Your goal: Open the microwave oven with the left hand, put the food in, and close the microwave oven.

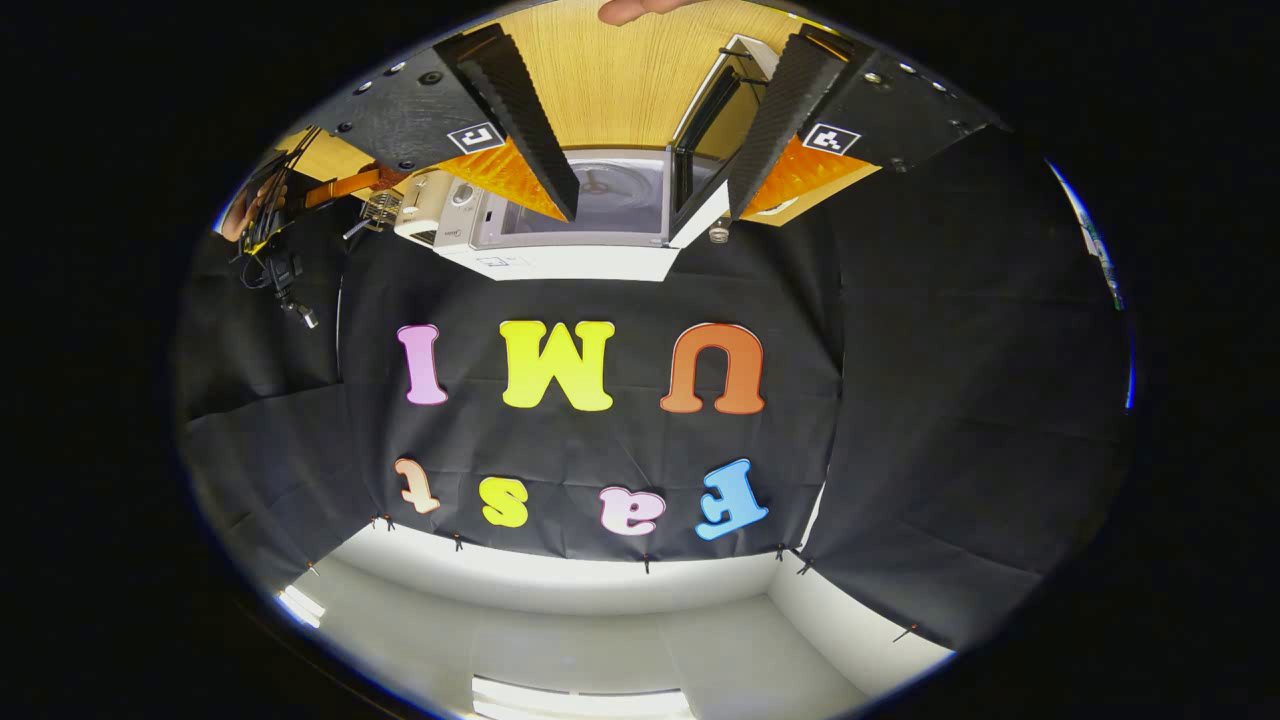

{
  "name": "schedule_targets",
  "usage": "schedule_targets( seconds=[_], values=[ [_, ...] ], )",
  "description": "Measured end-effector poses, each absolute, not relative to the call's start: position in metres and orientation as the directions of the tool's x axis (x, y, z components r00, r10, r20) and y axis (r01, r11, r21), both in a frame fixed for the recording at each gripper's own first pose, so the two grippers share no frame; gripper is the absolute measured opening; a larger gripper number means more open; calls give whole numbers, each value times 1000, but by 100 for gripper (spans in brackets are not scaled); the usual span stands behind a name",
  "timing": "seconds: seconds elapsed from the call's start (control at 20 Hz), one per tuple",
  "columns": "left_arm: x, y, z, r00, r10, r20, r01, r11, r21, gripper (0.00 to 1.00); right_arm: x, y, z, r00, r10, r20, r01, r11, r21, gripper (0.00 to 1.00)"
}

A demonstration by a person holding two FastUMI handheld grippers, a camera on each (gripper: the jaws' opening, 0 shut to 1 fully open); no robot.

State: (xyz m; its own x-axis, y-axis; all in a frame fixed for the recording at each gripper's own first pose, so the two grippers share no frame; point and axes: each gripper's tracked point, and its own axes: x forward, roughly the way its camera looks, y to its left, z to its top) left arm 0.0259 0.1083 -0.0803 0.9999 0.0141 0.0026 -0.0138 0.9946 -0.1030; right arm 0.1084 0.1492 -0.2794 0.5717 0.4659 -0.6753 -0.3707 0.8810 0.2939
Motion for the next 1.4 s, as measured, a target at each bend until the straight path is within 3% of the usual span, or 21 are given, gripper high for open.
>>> schedule_targets(
  seconds=[0.35, 0.7, 0.85, 1.1, 1.4],
  values=[
    [9, 136, -93, 1000, 6, 12, -4, 990, -139, 92, 93, 245, -271, 614, 491, -617, -455, 860, 232, 13],
    [4, 159, -113, 1000, 11, -7, -12, 992, -127, 92, 132, 329, -284, 669, 463, -581, -421, 881, 218, 13],
    [4, 166, -118, 1000, 5, -9, -6, 991, -137, 92, 152, 362, -290, 692, 471, -548, -399, 881, 254, 13],
    [8, 177, -132, 999, -1, -36, -6, 982, -187, 92, 199, 405, -286, 803, 435, -406, -323, 892, 317, 13],
    [17, 203, -146, 995, 59, -76, -70, 985, -157, 92, 249, 446, -310, 849, 416, -325, -168, 797, 580, 13]
  ],
)
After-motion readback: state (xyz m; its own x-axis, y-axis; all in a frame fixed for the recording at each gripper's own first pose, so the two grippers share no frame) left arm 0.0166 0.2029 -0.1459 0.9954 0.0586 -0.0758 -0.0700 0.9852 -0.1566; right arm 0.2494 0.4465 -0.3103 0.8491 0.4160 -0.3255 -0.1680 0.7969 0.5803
